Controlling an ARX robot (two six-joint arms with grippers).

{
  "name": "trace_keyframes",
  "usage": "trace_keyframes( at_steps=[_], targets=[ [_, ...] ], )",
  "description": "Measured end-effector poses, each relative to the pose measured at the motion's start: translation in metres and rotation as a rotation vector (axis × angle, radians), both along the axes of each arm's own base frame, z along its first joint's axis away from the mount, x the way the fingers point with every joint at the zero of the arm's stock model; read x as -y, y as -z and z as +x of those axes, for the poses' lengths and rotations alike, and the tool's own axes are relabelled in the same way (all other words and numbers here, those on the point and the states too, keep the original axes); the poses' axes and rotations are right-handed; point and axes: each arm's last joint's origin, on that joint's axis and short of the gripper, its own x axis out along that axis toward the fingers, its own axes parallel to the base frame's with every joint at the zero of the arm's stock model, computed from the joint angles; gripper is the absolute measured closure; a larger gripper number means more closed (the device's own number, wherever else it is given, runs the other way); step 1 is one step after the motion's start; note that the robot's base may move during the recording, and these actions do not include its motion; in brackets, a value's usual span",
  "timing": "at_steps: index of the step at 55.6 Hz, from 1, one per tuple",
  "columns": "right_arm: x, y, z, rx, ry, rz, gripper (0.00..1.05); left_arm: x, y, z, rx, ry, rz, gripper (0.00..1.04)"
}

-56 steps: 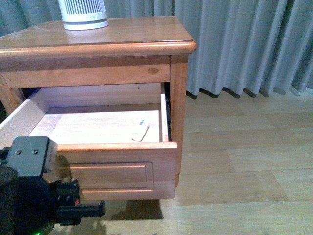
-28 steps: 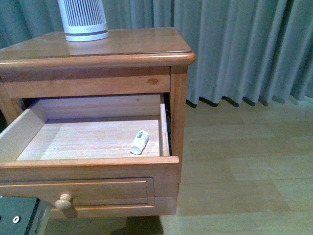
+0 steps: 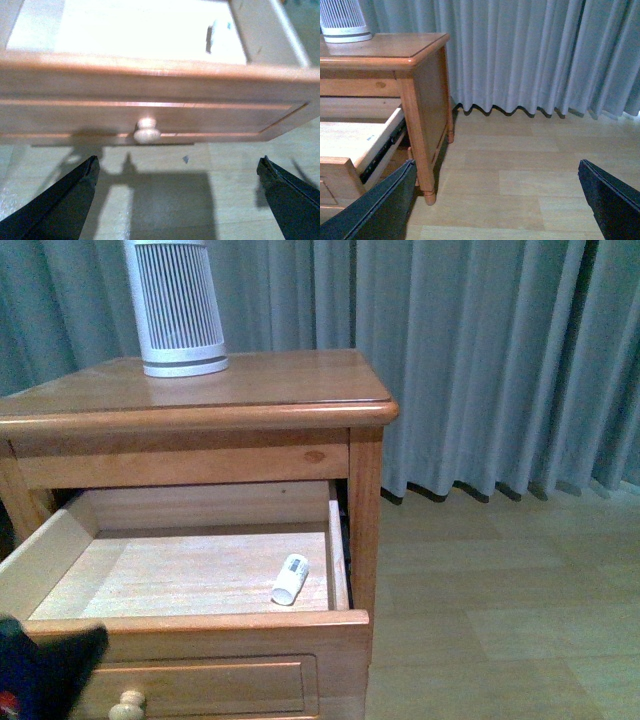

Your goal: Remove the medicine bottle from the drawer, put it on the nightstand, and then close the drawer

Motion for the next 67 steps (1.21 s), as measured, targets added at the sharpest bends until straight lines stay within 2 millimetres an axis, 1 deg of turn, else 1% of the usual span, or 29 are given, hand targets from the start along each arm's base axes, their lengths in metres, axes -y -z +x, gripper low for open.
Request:
trace_keyframes(
  at_steps=[2,5,6,9,12,14,16,17,20,23,27,28,33,39,44,57,61,67],
  targets=[
    [0.000,0.000,0.000,0.000,0.000,0.000,0.07,-0.002,-0.012,-0.005,0.025,0.011,-0.011,0.07],
    [0.000,0.000,0.000,0.000,0.000,0.000,0.07,-0.006,-0.034,-0.019,0.072,0.033,-0.027,0.07],
    [0.000,0.000,0.000,0.000,0.000,0.000,0.07,-0.006,-0.037,-0.021,0.094,0.027,-0.020,0.08],
    [0.000,0.000,0.000,0.000,0.000,0.000,0.07,-0.009,-0.050,-0.036,0.270,-0.092,0.041,0.18],
    [0.000,0.000,0.000,0.000,0.000,0.000,0.07,-0.016,-0.054,-0.047,0.360,-0.188,0.070,0.27],
    [0.000,0.000,0.000,0.000,0.001,0.000,0.07,-0.021,-0.054,-0.053,0.394,-0.244,0.091,0.34],
    [0.000,0.000,0.000,0.000,0.000,0.000,0.07,-0.025,-0.049,-0.055,0.401,-0.269,0.106,0.41],
    [0.000,0.000,0.000,0.000,0.000,0.000,0.07,-0.026,-0.047,-0.055,0.400,-0.270,0.111,0.43],
    [0.000,0.000,0.000,0.000,-0.002,0.000,0.07,-0.030,-0.030,-0.057,0.377,-0.252,0.137,0.57],
    [0.000,0.000,0.000,0.000,0.000,0.000,0.07,-0.033,-0.021,-0.058,0.368,-0.248,0.148,0.67],
    [0.000,0.000,0.000,0.000,0.000,0.000,0.07,-0.037,-0.014,-0.060,0.372,-0.256,0.151,0.83],
    [0.000,0.000,0.000,0.000,0.000,0.000,0.07,-0.037,-0.014,-0.061,0.373,-0.257,0.151,0.83],
    [0.000,0.000,0.000,0.000,0.005,0.000,0.07,-0.041,-0.007,-0.063,0.379,-0.254,0.151,1.02],
    [0.000,0.000,0.000,0.000,0.004,0.000,0.07,-0.046,0.000,-0.065,0.382,-0.228,0.150,1.02],
    [0.000,0.000,0.000,0.000,0.004,0.000,0.07,-0.054,0.005,-0.067,0.382,-0.264,0.157,1.02],
    [0.000,0.000,0.000,0.000,0.001,0.000,0.07,-0.054,0.015,-0.071,0.382,-0.261,0.156,1.02],
    [0.000,0.000,0.000,0.000,0.001,0.000,0.07,-0.055,0.020,-0.077,0.354,-0.259,0.160,1.02],
    [0.000,0.000,0.000,0.000,-0.003,0.000,0.07,-0.055,0.020,-0.081,0.379,-0.265,0.158,1.02]
  ],
)
